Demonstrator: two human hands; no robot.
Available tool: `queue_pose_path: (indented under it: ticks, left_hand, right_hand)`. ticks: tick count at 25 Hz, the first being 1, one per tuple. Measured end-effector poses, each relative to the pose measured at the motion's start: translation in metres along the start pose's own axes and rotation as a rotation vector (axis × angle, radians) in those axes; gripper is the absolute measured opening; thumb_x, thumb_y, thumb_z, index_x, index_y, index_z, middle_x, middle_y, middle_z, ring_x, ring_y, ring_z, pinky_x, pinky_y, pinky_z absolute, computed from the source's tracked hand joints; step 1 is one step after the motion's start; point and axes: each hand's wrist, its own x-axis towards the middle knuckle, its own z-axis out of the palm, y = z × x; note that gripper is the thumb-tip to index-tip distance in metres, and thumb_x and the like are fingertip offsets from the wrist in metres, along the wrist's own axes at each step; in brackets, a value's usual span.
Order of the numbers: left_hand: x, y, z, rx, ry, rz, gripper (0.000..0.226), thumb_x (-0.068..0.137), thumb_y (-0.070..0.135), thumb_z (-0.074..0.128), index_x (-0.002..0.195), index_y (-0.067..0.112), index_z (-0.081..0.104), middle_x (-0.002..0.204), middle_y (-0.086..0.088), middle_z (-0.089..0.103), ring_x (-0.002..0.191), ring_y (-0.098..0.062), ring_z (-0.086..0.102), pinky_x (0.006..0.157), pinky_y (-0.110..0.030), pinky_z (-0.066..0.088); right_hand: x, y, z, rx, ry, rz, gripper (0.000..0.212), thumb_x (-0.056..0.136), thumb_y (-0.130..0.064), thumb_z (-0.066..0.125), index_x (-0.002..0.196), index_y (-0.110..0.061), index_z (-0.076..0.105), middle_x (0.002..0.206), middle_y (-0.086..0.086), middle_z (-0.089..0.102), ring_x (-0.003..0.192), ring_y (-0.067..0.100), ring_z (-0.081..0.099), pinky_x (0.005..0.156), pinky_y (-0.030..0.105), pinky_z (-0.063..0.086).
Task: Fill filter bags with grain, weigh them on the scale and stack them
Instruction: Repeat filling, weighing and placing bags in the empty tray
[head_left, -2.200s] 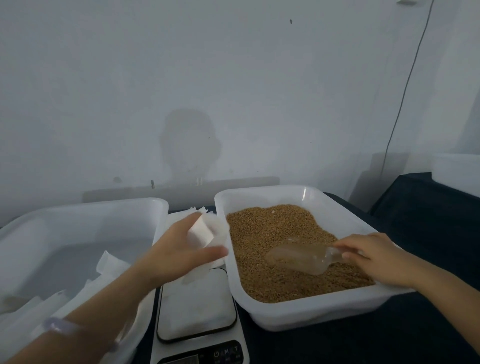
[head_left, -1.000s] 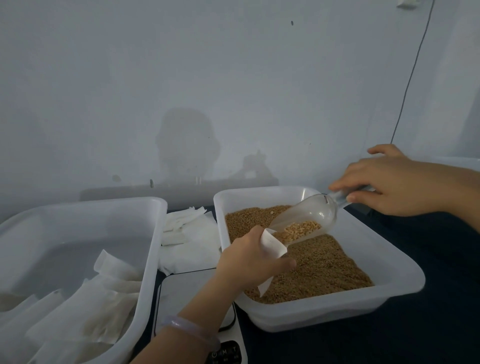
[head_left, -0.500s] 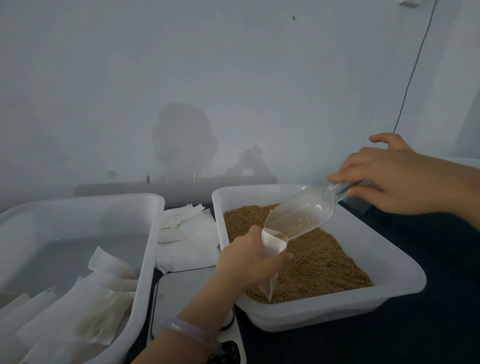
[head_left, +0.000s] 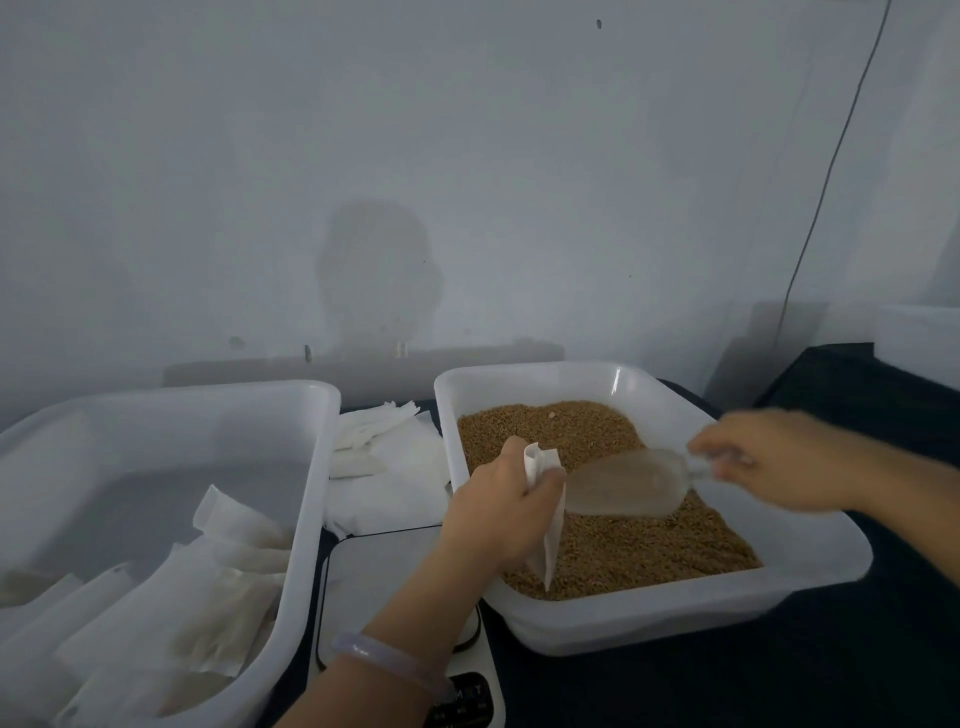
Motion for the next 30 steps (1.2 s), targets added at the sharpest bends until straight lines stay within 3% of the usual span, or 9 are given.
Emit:
queue_pose_path:
  ticks: [6,9,13,16,17,18,21,27,30]
  left_hand:
    - [-0.001,0.005,-0.013,-0.253,-0.018,-0.03,0.02,0.097,0.033,0.045,0.098,0.015,0.053,0.092,-0.003,0.061,0.091,-0.023,0.061,0.081,-0.039,0.049]
    - [0.002,0.012,-0.036,-0.294,0.037,-0.032,0.018,0.092,0.033,0.055,0.093,0.016,0.061,0.089,-0.002,0.066,0.086,-0.018,0.063,0.074,-0.032,0.05]
    - [0.003,0.023,-0.064,-0.232,0.17,-0.072,0.026,0.083,0.035,0.067,0.083,0.01,0.065,0.079,-0.008,0.069,0.076,-0.021,0.066,0.064,-0.034,0.051]
    - [0.0,0.028,-0.073,-0.165,0.197,-0.093,0.025,0.078,0.038,0.07,0.071,0.016,0.06,0.066,0.002,0.061,0.065,-0.014,0.059,0.056,-0.025,0.045]
    - [-0.002,0.028,-0.076,-0.17,0.2,-0.085,0.028,0.077,0.04,0.071,0.067,0.018,0.057,0.062,0.005,0.058,0.061,-0.012,0.057,0.055,-0.024,0.044]
    - [-0.004,0.027,-0.08,-0.188,0.195,-0.071,0.031,0.076,0.043,0.072,0.064,0.019,0.055,0.059,0.007,0.056,0.058,-0.011,0.056,0.054,-0.024,0.045]
    - [-0.008,0.015,-0.085,-0.284,0.165,-0.046,0.033,0.071,0.053,0.073,0.07,0.025,0.056,0.059,0.012,0.059,0.053,0.001,0.056,0.05,-0.015,0.044]
    - [0.016,0.017,-0.047,-0.316,0.362,0.039,0.029,0.084,0.022,0.069,0.066,0.022,0.046,0.06,0.01,0.05,0.051,0.007,0.047,0.053,-0.007,0.036]
    - [0.033,0.03,-0.048,-0.312,0.36,0.106,0.029,0.084,0.021,0.069,0.068,0.023,0.045,0.063,0.01,0.047,0.053,0.009,0.045,0.053,-0.006,0.036]
  right_hand:
    - [0.007,-0.02,0.053,0.182,-0.216,-0.006,0.013,0.09,-0.044,0.057,0.102,-0.043,0.058,0.108,-0.016,0.063,0.088,-0.005,0.056,0.077,0.016,0.045]
    - [0.011,-0.042,0.042,0.348,-0.011,-0.01,0.05,0.077,-0.058,0.06,0.122,-0.036,0.055,0.113,-0.023,0.056,0.092,-0.009,0.054,0.081,0.013,0.044]
    - [0.007,-0.104,0.013,0.764,0.111,-0.184,0.069,0.05,-0.088,0.054,0.108,-0.051,0.052,0.096,-0.029,0.064,0.091,-0.015,0.057,0.071,0.012,0.046]
    - [0.012,-0.141,0.011,0.938,0.118,-0.305,0.034,0.065,-0.058,0.07,0.093,-0.041,0.063,0.086,-0.021,0.069,0.076,-0.004,0.065,0.062,0.014,0.051]
    - [0.016,-0.149,0.011,0.979,0.156,-0.318,0.011,0.075,-0.041,0.069,0.084,-0.036,0.066,0.077,-0.016,0.07,0.068,-0.001,0.065,0.058,0.014,0.05]
    - [0.02,-0.153,0.012,1.01,0.204,-0.31,0.009,0.083,-0.026,0.063,0.078,-0.032,0.067,0.07,-0.012,0.069,0.061,0.001,0.064,0.054,0.015,0.048]
    - [0.026,-0.158,0.016,1.215,0.229,-0.229,0.036,0.093,-0.004,0.049,0.077,-0.027,0.073,0.069,-0.001,0.071,0.061,0.011,0.066,0.053,0.019,0.05]
    - [0.038,-0.155,0.018,1.685,0.178,-0.094,0.03,0.089,0.01,0.039,0.108,0.004,0.062,0.074,0.012,0.071,0.067,0.023,0.068,0.057,0.028,0.056]
    - [0.03,-0.137,0.007,1.492,0.191,-0.165,0.041,0.085,0.004,0.054,0.123,-0.01,0.055,0.086,0.004,0.073,0.082,0.018,0.07,0.072,0.029,0.056]
